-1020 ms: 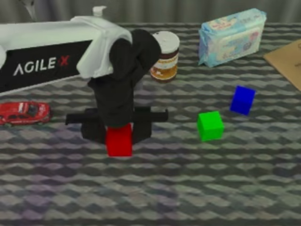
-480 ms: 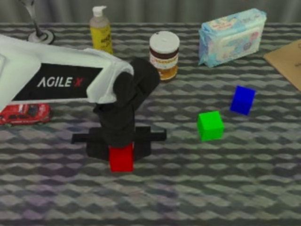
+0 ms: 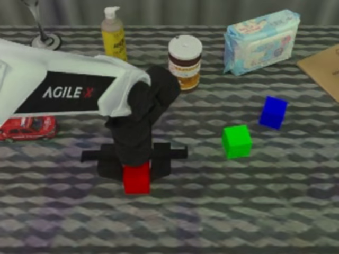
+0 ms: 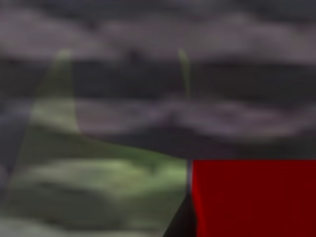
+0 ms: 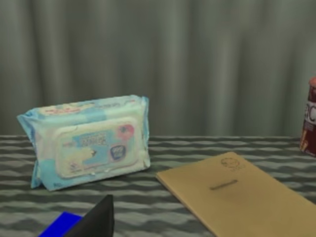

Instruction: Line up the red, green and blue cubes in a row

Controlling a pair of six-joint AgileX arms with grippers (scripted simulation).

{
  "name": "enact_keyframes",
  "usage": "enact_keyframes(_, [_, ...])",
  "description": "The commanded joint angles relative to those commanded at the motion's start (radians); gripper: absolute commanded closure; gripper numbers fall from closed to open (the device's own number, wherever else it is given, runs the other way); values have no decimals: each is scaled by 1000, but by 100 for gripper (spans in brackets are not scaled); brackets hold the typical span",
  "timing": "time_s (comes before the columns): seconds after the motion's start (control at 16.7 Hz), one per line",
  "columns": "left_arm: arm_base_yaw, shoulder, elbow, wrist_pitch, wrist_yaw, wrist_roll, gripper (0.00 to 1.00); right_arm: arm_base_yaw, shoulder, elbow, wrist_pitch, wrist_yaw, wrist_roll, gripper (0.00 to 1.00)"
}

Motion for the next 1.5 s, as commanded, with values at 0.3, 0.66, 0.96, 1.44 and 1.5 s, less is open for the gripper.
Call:
enact_keyframes(0.3, [0,0,0,0,0,0,10,0,0,0,0,0,0,0])
enact_keyframes(0.66, [0,0,0,0,0,0,0,0,0,0,0,0,0,0])
enact_keyframes(0.96, [0,-2,3,-4,0,0,0,0,0,0,0,0,0,0])
enact_keyframes(1.44, [15,-103,143,-247,-1,-7,0,0,0,0,0,0,0,0])
enact_keyframes(1.5, [16,-107,146,-252,-1,-6,0,0,0,0,0,0,0,0])
